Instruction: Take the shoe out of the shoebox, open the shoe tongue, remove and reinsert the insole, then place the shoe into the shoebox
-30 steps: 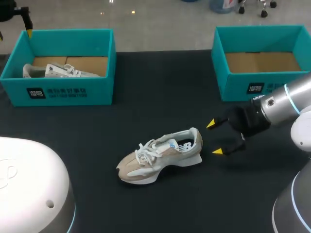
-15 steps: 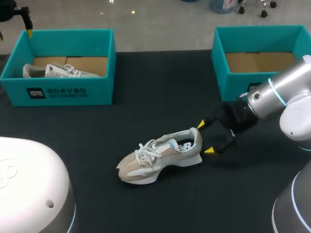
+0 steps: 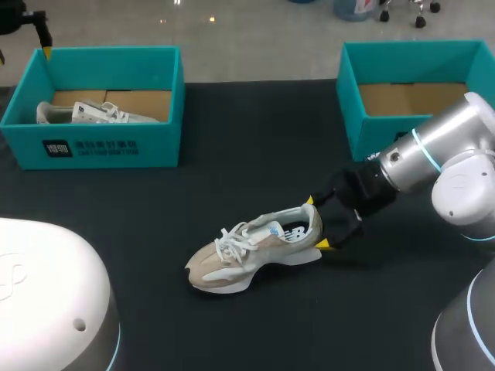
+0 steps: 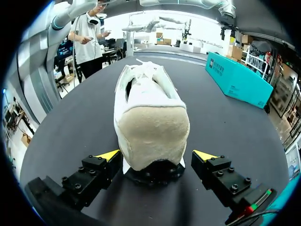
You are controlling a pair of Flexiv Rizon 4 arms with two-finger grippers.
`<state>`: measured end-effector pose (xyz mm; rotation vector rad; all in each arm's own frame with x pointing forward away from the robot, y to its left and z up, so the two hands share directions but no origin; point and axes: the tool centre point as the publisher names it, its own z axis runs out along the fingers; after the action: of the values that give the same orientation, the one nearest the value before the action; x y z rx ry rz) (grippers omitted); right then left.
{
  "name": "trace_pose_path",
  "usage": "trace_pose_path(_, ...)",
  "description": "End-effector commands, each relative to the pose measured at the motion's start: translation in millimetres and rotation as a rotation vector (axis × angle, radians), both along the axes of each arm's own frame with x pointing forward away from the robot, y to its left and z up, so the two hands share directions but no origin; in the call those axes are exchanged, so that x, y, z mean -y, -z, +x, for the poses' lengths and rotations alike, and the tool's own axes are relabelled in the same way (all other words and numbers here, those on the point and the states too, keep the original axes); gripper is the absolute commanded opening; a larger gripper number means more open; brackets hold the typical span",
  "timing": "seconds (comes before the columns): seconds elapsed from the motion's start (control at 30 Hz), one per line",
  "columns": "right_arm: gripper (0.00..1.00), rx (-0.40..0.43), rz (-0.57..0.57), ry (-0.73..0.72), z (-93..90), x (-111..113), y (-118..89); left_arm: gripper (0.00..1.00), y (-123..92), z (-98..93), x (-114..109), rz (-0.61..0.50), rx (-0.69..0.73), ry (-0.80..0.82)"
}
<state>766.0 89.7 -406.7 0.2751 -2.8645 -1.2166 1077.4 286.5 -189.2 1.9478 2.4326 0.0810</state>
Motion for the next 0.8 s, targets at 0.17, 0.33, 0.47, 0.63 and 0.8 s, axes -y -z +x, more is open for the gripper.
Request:
trace_pose_path(0.17,1.0,-0.014,-0.001,-0.013,-1.0,-11,10,1.0,0,-0.9,0,0.003,0.001,0.0)
trace_pose_path(0.33,1.0,-0.02,0.001,-0.014,0.9,-14,13,1.0,0,-0.9,0,0.003,0.001,0.0)
trace_pose_path(0.47,1.0,-0.03,0.003,-0.023,0.2,-19,16,1.0,0,-0.9,0,0.003,0.001,0.0)
trace_pose_path(0.63,1.0,-0.04,0.005,-0.027,0.1,-22,22,1.0,0,-0.9,0,0.003,0.001,0.0)
trace_pose_path(0.8,1.0,-0.048,0.006,-0.027,0.2,-22,25,1.0,0,-0.9,0,0.003,0.001,0.0)
